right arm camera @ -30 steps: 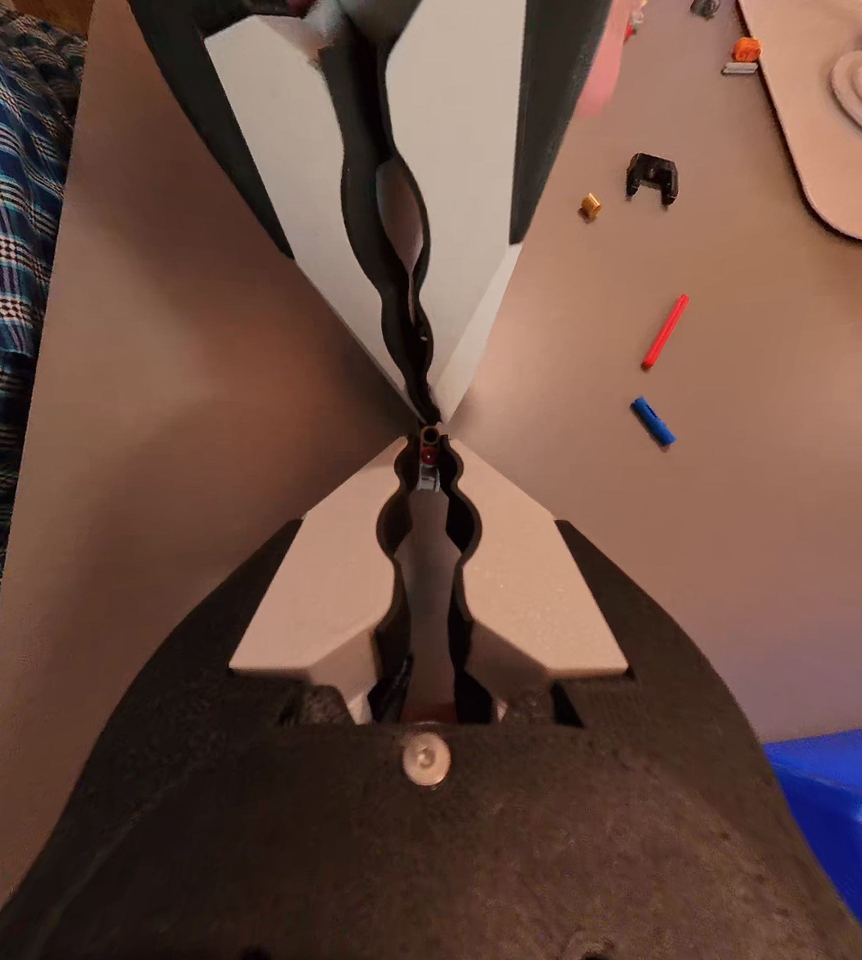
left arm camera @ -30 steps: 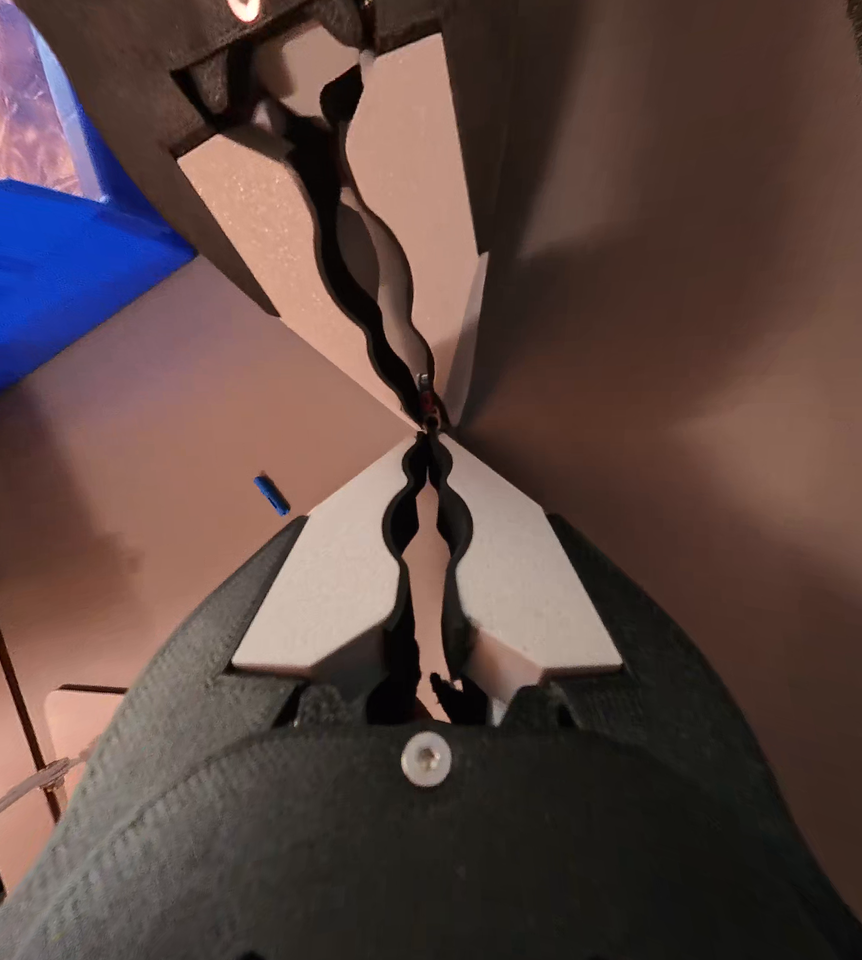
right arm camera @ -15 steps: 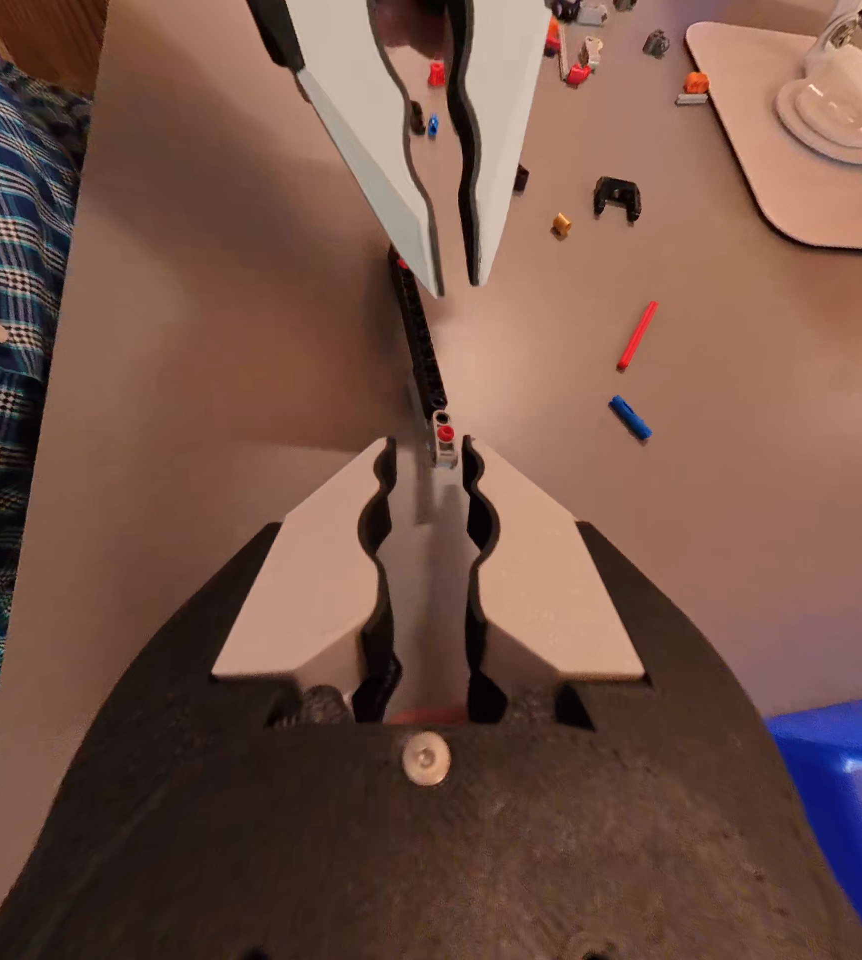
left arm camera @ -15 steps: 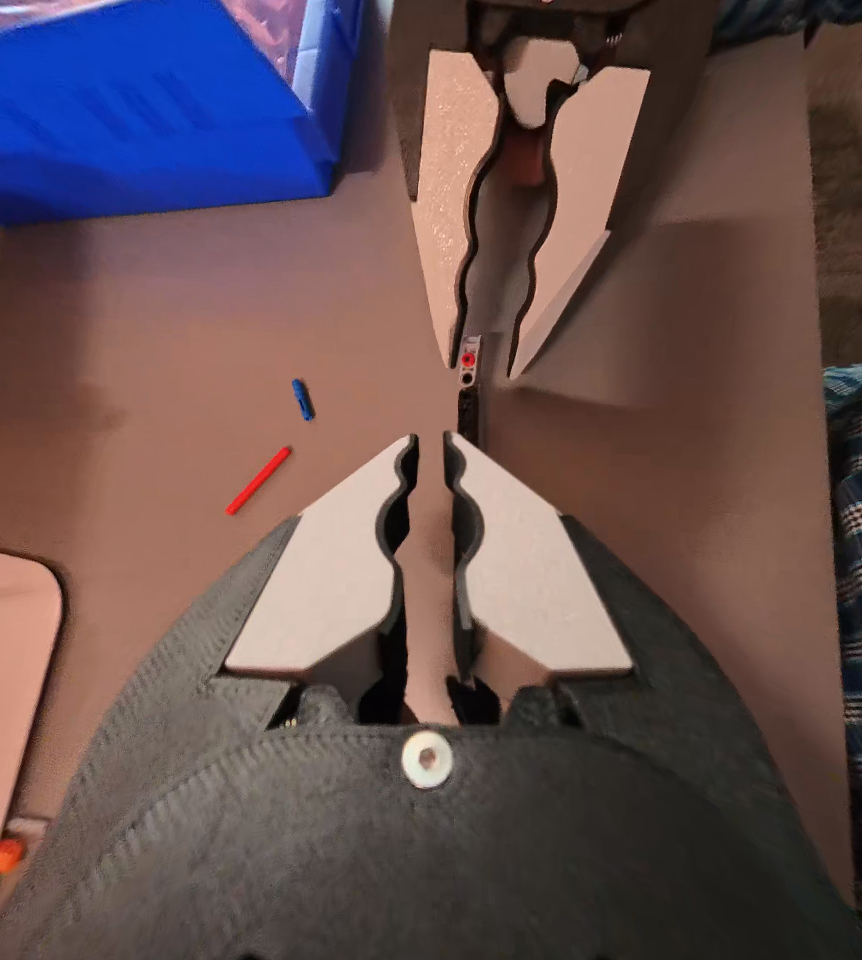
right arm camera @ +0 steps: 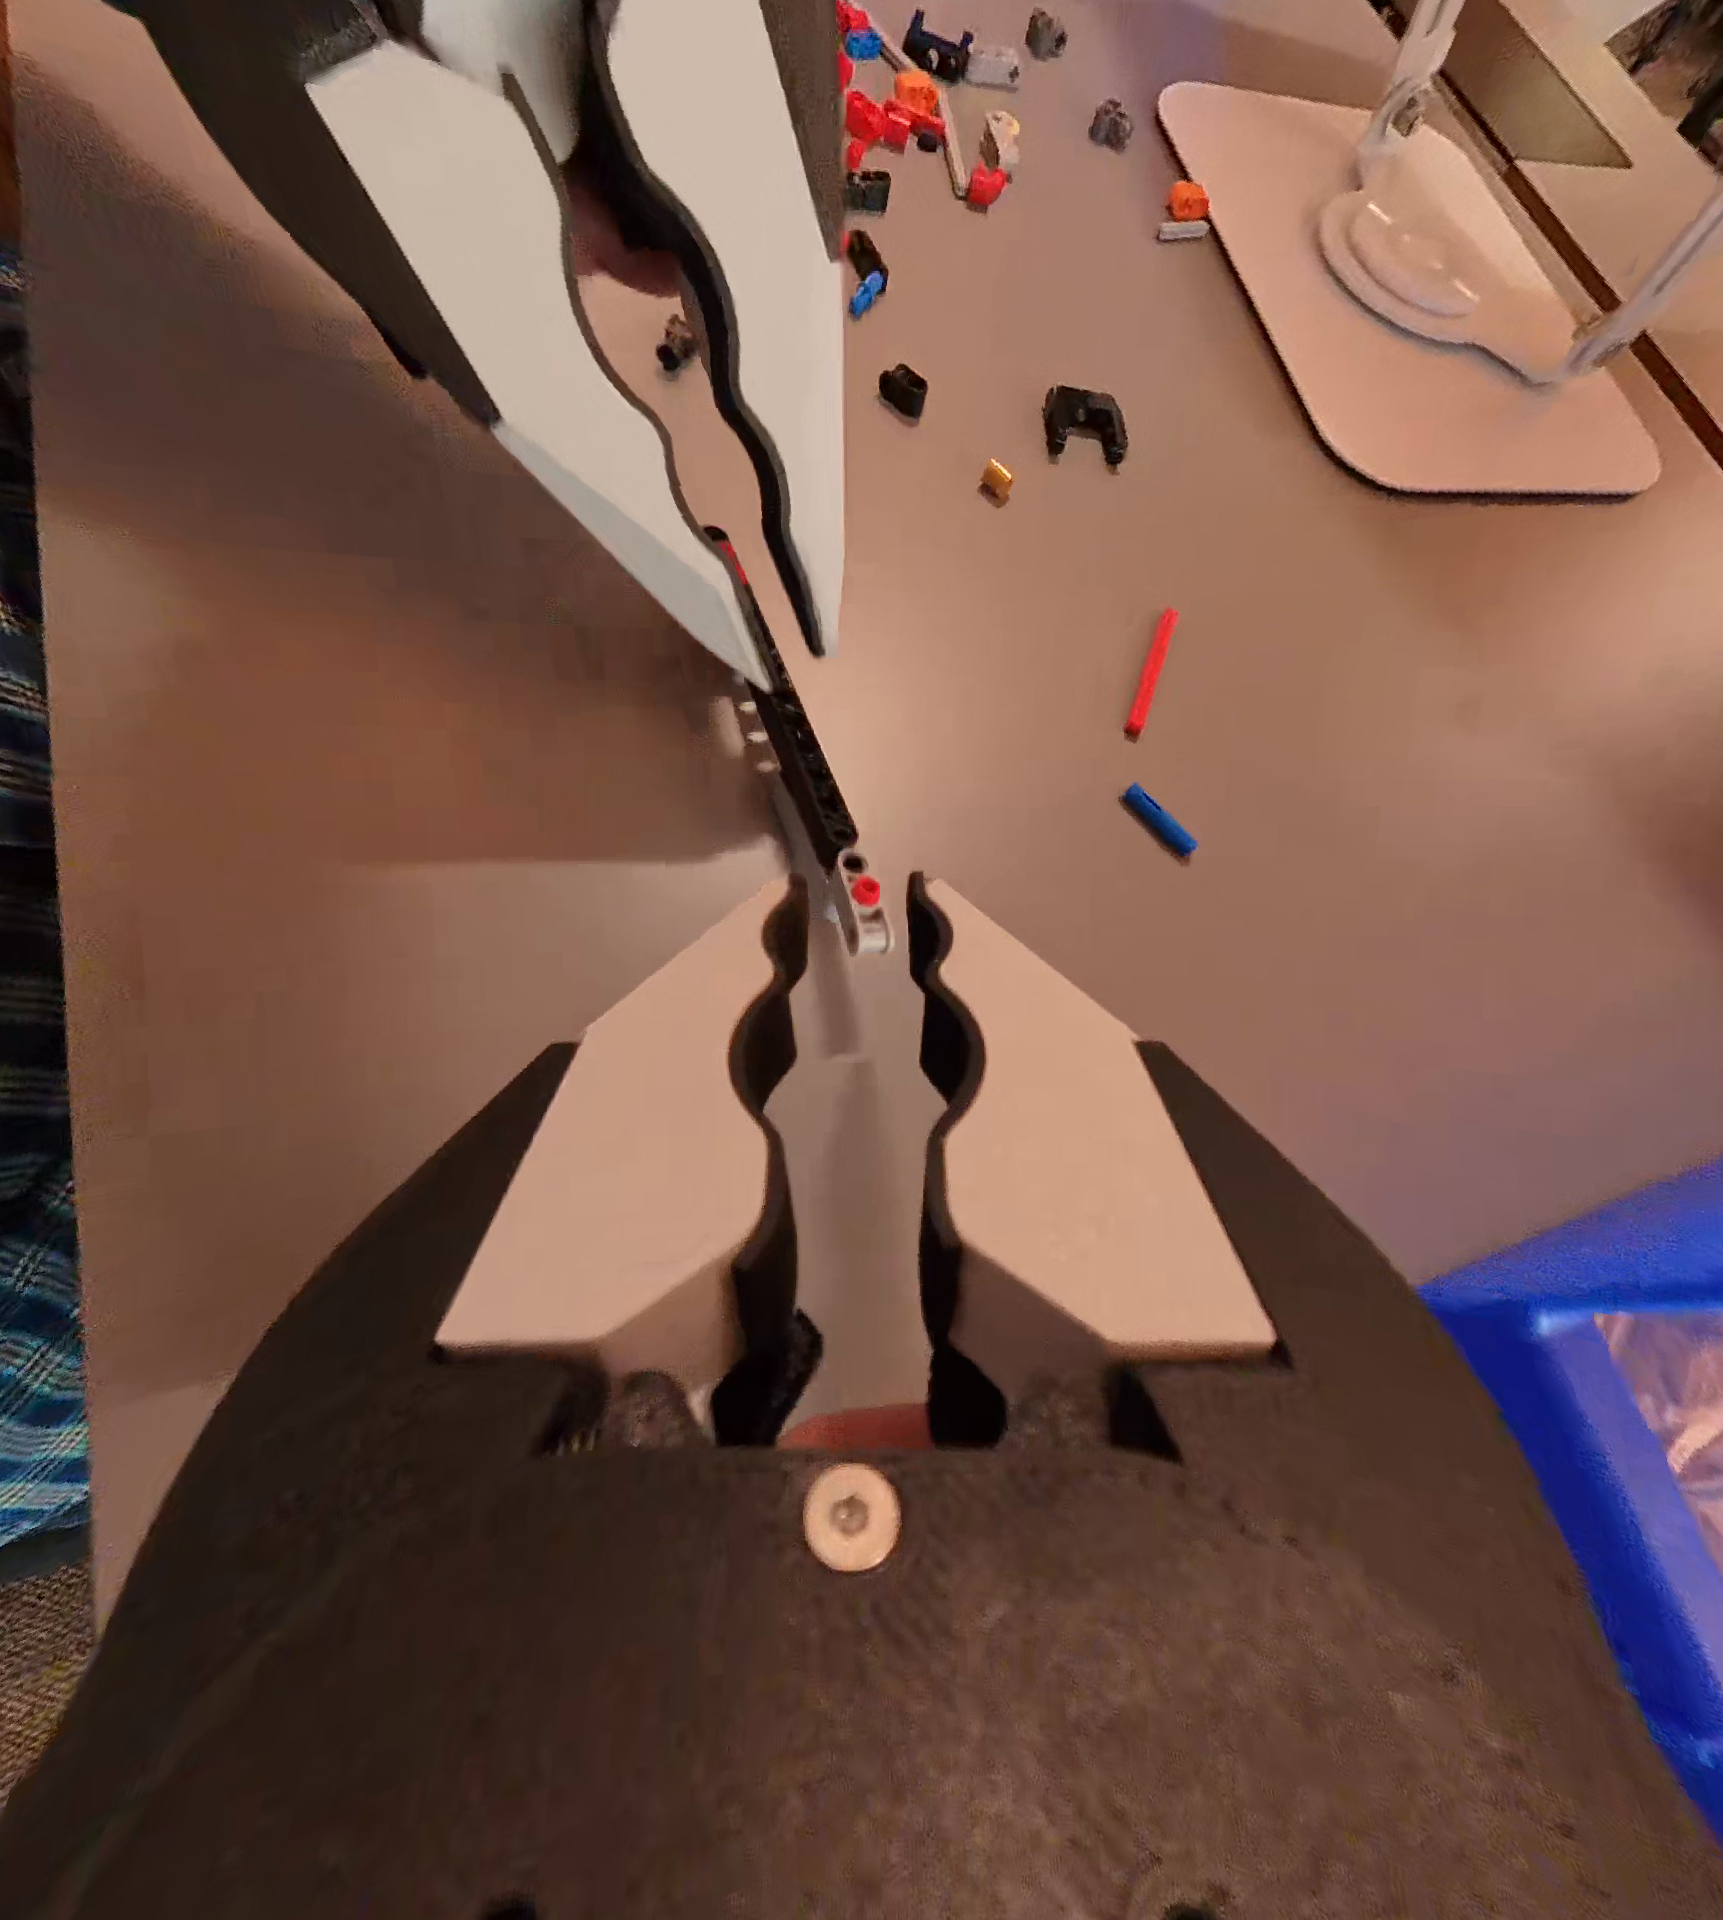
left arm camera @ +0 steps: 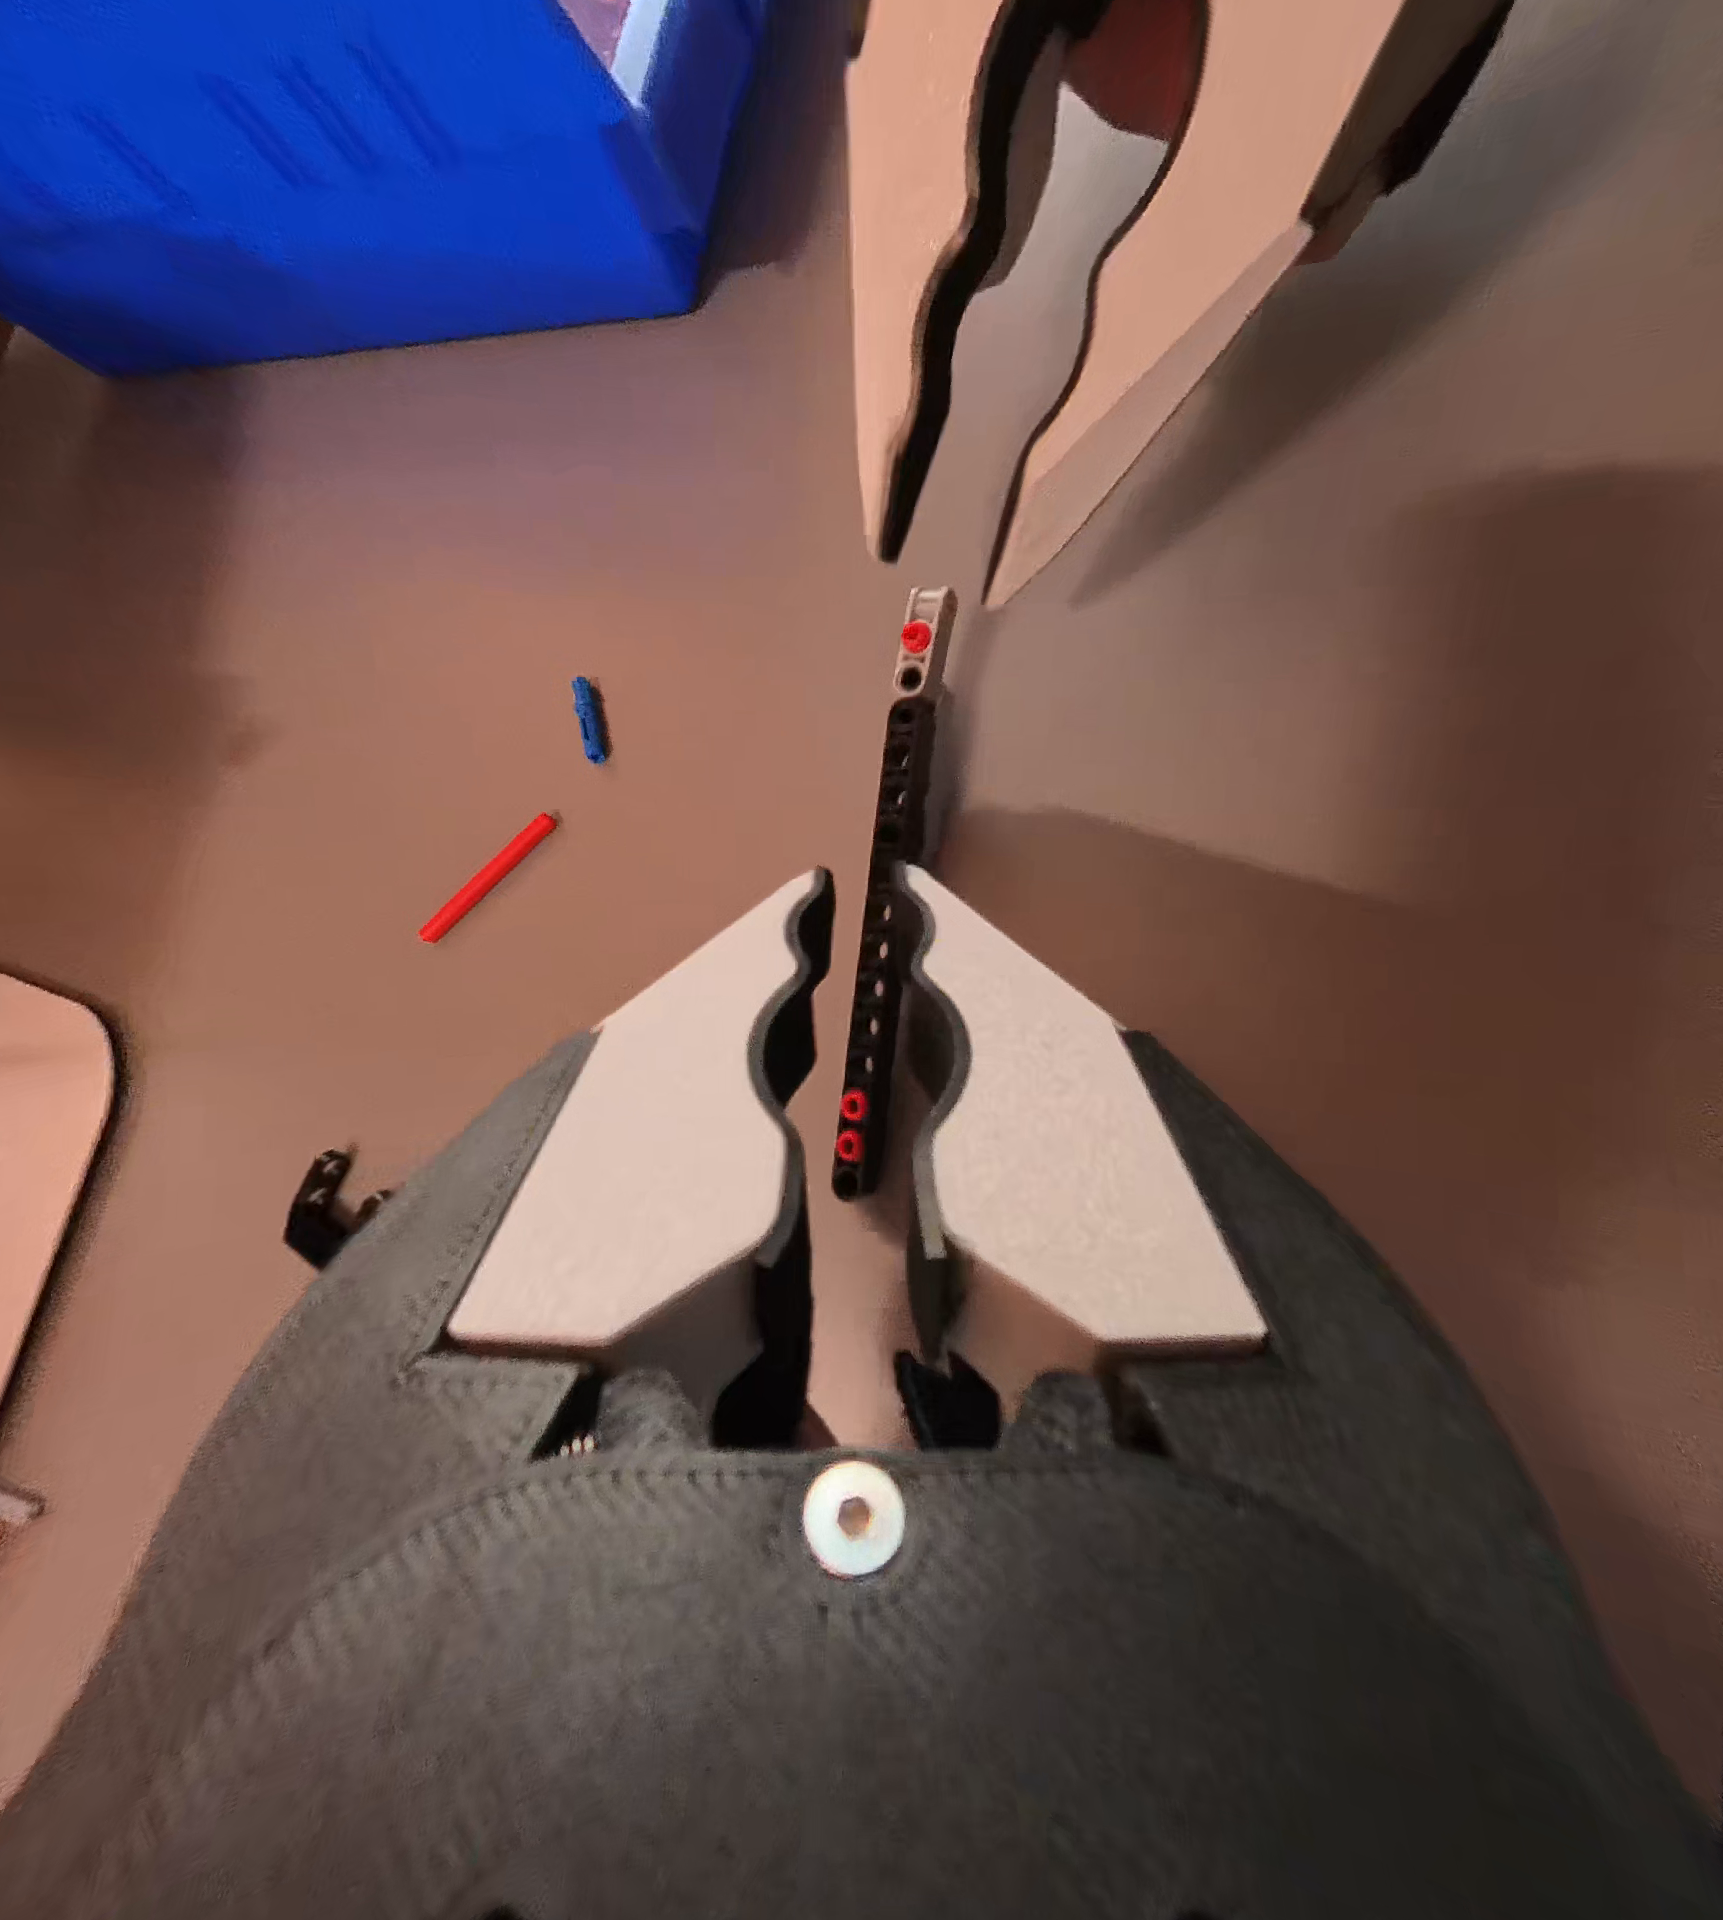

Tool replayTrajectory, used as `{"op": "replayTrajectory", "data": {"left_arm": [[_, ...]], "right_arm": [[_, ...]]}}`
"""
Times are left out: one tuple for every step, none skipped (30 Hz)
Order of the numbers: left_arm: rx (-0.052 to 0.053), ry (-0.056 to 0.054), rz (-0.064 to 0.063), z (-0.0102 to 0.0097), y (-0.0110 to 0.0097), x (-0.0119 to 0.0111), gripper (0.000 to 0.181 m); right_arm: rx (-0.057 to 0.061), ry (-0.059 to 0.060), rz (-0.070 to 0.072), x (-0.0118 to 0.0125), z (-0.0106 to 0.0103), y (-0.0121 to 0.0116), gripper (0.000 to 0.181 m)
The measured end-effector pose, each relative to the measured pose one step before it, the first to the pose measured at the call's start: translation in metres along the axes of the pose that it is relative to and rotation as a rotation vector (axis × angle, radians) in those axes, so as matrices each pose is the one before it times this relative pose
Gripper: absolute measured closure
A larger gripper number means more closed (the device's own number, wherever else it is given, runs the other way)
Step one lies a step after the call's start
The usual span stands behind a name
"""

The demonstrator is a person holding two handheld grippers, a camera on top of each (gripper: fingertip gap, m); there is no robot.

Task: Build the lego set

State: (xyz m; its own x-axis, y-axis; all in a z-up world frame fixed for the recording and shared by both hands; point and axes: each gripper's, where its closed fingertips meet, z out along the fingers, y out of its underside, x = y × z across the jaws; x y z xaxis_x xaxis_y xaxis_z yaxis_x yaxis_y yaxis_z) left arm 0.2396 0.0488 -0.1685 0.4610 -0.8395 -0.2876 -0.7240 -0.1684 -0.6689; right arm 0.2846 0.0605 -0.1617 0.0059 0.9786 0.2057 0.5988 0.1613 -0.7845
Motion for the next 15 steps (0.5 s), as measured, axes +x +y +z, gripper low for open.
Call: {"op": "replayTrajectory", "data": {"left_arm": [[-0.0038,0.0001,0.0027,0.00287,0.00174,-0.00003,0.174],[-0.0014,-0.0013,-0.0008,0.00248,0.00089,-0.00058,0.175],[-0.003,0.0055,-0.0047,0.00221,0.00056,0.00017,0.176],[-0.0033,0.0077,-0.0007,0.00215,0.00053,0.00078,0.177],[0.0005,-0.0002,0.0046,0.0018,0.00005,-0.00038,0.179],[0.0026,0.0023,0.0045,0.00121,-0.00056,0.00008,0.18],[0.0037,0.0025,0.0054,0.00079,-0.00117,0.00054,0.181],[0.0085,-0.0035,0.0039,-0.00027,-0.00211,-0.00038,0.181],[-0.001,0.0075,0.0009,0.00005,-0.00003,0.00145,0.181],[0.0101,0.0148,0.0039,0.00027,-0.00099,0.00324,0.181],[0.0025,0.0016,-0.0019,0.00062,-0.00036,0.00072,0.181],[-0.0011,-0.0041,0.0046,0.00053,-0.00018,-0.00015,0.181],[-0.0019,-0.0063,0.0103,0.00064,0.00008,0.00016,0.181],[0.0018,-0.0086,0.0084,0.00046,-0.00026,0.00015,0.181],[0.0023,-0.0085,0.0015,0.00029,-0.00002,0.00002,0.181]], "right_arm": [[0.0005,-0.0023,-0.0108,-0.00079,0.00481,-0.00319,0.166],[0.001,-0.0062,-0.0103,-0.0015,0.00446,-0.00379,0.167],[0.0019,-0.0088,-0.009,-0.00115,0.00428,-0.00392,0.168],[-0.0044,-0.0093,-0.0074,-0.0004,0.00485,-0.00214,0.169],[-0.0213,-0.019,-0.003,-0.00139,0.00542,0.00233,0.172],[-0.026,-0.0151,-0.001,-0.00079,0.00503,0.00509,0.174],[-0.0088,-0.0055,-0.0011,-0.00002,0.00314,0.00397,0.174],[0.0023,-0.0075,0.0019,-0.00101,0.00049,0.00226,0.174],[0.004,-0.0079,0.0067,-0.00131,-0.00088,0.00104,0.175],[0.0003,-0.0013,0.0035,-0.00059,-0.00078,0.00102,0.175],[0.0029,-0.0001,-0.0011,-0.00027,-0.00054,0.00055,0.175],[0.0027,-0.0047,0.0072,-0.00009,-0.00031,0.00056,0.175],[0.0028,-0.0032,0.0025,-0.00027,-0.00035,0.00055,0.175],[0.0054,-0.0017,0.0008,-0.00038,-0.00052,0.00052,0.175],[0.0067,-0.0049,0.0103,-0.00029,-0.00023,0.00041,0.176]]}}
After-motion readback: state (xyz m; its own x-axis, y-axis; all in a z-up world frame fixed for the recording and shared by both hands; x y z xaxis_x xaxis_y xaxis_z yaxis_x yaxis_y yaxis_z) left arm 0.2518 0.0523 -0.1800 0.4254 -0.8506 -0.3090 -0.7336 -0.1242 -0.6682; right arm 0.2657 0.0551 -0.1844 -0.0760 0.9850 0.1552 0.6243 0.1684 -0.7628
